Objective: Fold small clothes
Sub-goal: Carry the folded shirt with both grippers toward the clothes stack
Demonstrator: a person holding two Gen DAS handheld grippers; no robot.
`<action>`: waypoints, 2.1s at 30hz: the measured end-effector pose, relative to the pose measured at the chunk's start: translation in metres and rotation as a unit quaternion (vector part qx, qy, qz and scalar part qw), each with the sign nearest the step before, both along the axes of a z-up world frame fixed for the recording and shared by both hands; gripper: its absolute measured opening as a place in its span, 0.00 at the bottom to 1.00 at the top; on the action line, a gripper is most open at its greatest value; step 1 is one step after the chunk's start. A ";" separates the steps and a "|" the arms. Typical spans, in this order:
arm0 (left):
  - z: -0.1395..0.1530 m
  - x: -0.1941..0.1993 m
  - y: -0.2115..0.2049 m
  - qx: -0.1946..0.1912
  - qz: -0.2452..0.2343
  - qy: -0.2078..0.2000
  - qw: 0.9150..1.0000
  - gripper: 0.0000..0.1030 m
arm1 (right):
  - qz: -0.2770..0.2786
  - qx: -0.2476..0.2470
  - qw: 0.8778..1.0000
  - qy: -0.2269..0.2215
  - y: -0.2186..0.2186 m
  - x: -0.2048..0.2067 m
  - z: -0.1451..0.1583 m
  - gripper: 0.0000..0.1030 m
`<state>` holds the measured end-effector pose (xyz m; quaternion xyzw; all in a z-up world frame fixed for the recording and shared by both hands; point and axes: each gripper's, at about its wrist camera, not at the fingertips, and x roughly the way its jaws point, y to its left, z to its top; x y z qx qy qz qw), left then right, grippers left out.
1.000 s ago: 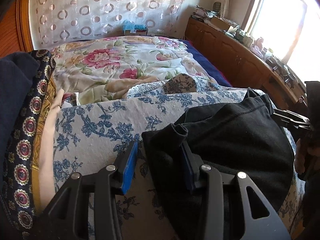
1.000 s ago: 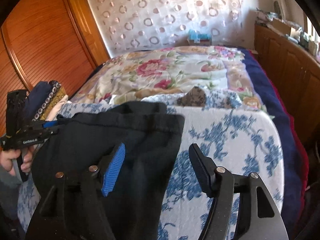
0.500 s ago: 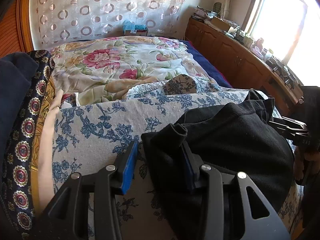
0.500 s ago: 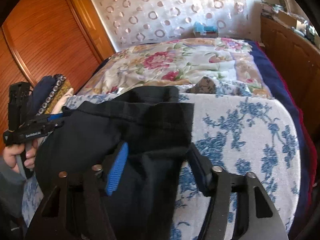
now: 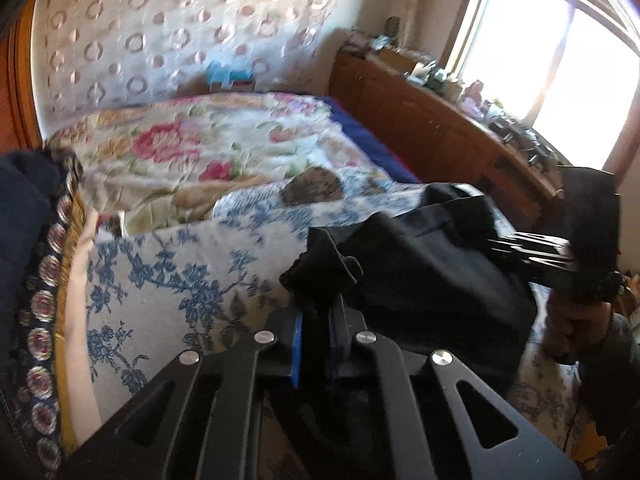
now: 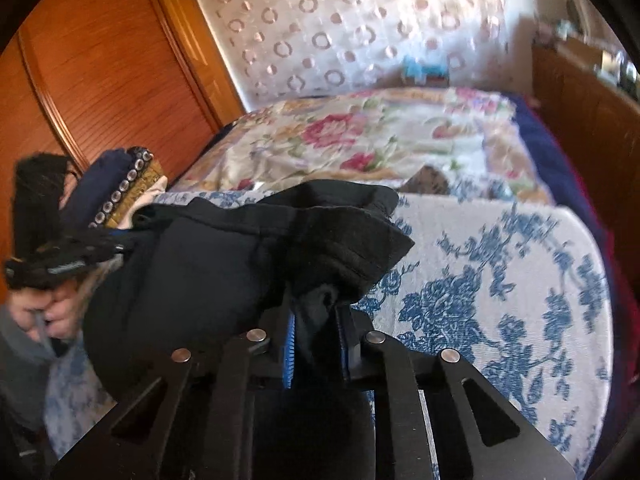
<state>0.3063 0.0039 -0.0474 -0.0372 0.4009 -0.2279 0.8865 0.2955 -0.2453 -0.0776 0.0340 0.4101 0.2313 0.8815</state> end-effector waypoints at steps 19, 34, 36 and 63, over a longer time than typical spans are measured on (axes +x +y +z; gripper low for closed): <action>0.076 -0.066 0.007 -0.019 0.013 -0.094 0.995 0.05 | -0.014 0.023 0.996 -0.082 -0.003 -0.047 0.061 0.09; 0.106 -0.107 0.026 -0.018 0.032 -0.139 0.990 0.05 | 0.006 0.002 0.991 -0.135 0.016 -0.068 0.108 0.09; 0.112 -0.113 0.035 -0.019 0.041 -0.149 0.988 0.05 | 0.013 -0.003 0.990 -0.144 0.023 -0.070 0.115 0.09; 0.097 -0.159 0.237 -0.013 0.281 -0.170 0.944 0.05 | 0.267 -0.028 0.938 -0.220 0.319 0.023 0.200 0.09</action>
